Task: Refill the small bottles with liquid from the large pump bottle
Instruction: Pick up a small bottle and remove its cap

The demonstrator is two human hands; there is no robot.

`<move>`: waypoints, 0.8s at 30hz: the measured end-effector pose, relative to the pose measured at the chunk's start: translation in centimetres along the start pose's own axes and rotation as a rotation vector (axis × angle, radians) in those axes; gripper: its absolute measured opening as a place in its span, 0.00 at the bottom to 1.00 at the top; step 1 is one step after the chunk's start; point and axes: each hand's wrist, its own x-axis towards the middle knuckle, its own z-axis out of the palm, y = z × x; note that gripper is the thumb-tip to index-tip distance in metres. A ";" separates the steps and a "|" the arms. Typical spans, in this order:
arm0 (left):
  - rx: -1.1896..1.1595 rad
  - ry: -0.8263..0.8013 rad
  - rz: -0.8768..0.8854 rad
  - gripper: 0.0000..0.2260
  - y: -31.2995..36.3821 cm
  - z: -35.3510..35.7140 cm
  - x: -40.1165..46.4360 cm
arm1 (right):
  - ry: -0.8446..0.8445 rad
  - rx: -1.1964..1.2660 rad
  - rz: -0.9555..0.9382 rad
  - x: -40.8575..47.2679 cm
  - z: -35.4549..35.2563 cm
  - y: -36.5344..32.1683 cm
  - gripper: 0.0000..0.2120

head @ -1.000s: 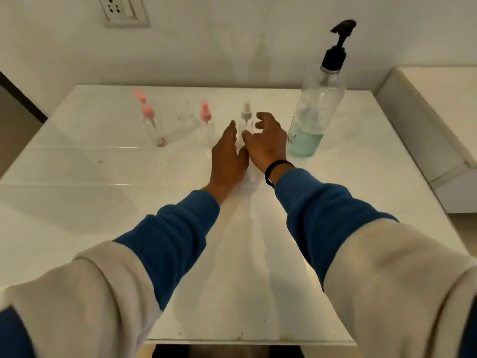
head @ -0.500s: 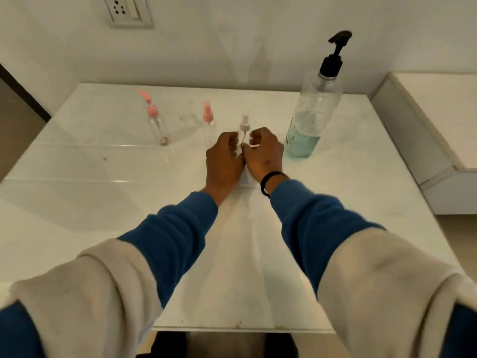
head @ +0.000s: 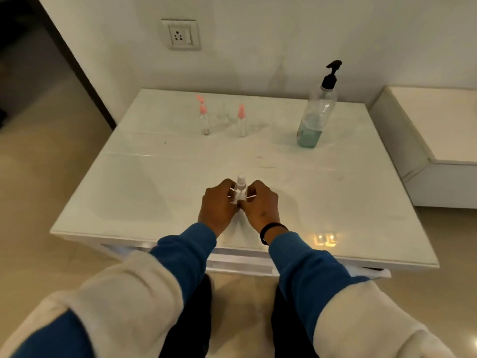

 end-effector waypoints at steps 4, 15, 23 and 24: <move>0.009 -0.013 -0.060 0.12 0.5 -0.3 -0.6 | 0.002 0.016 0.006 -1.1 0.3 -0.5 0.10; -0.176 0.421 -0.157 0.14 5.5 -8.1 1.8 | 0.227 0.204 0.138 3.2 -11.0 -0.5 0.20; -0.230 -0.077 0.020 0.27 16.6 -1.2 15.1 | 0.403 0.162 0.007 11.2 -16.6 0.5 0.24; -0.190 -0.148 0.019 0.31 17.0 0.7 16.5 | 0.394 0.149 0.000 12.5 -16.8 0.8 0.28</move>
